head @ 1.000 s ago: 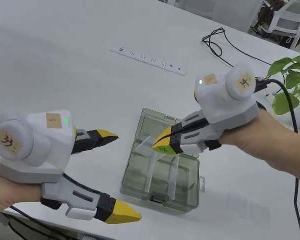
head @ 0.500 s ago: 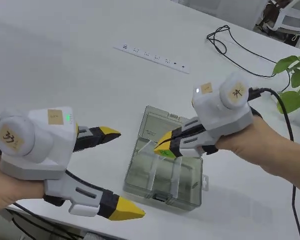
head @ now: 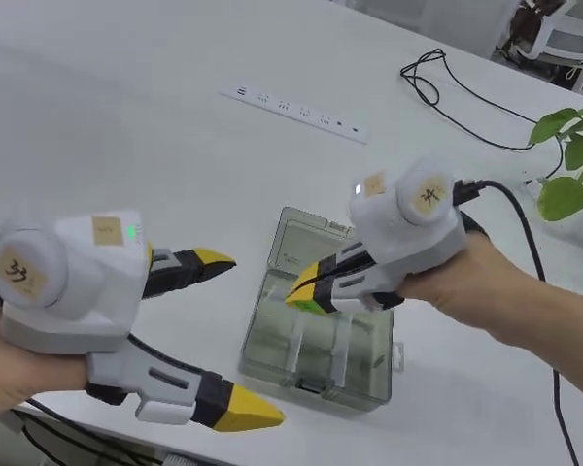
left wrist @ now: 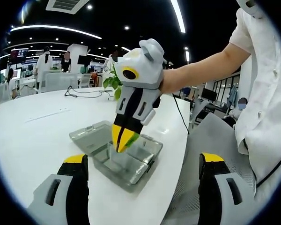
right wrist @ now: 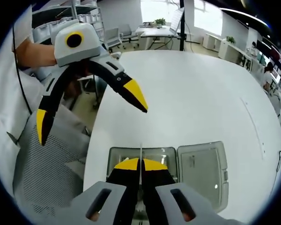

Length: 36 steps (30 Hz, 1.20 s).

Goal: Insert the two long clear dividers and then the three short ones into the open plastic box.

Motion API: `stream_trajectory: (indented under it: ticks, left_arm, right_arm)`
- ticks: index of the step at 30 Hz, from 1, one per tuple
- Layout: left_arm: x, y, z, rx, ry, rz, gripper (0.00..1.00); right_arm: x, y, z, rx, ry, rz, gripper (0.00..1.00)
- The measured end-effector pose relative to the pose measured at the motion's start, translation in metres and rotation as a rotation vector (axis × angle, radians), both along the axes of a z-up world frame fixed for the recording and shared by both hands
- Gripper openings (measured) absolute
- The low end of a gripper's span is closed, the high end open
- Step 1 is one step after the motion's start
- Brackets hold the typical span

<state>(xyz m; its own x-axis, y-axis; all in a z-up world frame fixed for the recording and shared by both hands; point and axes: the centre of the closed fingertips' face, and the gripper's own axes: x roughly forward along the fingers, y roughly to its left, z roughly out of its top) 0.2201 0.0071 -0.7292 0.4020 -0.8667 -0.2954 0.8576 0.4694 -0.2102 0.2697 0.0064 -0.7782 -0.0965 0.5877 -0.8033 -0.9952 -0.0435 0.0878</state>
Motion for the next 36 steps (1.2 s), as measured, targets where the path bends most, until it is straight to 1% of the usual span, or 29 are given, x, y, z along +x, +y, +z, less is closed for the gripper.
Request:
stream_trajectory:
  ticks: [4,18,29,36]
  left_arm:
    - [0.000,-0.001,0.000,-0.002,0.001,-0.002,1.00]
    - [-0.001,0.000,-0.003,0.004,0.008,-0.009,1.00]
    - [-0.002,0.001,-0.006,0.012,0.014,-0.009,1.00]
    - [-0.001,0.001,-0.006,0.012,0.013,-0.008,1.00]
  right_arm:
    - [0.001,0.000,-0.006,-0.016,-0.005,0.008,0.02]
    - [0.001,0.002,-0.018,-0.043,0.012,0.009,0.02]
    - [-0.001,0.004,-0.032,-0.102,0.013,0.018,0.02]
    - [-0.002,0.003,-0.039,-0.147,-0.002,0.032,0.02]
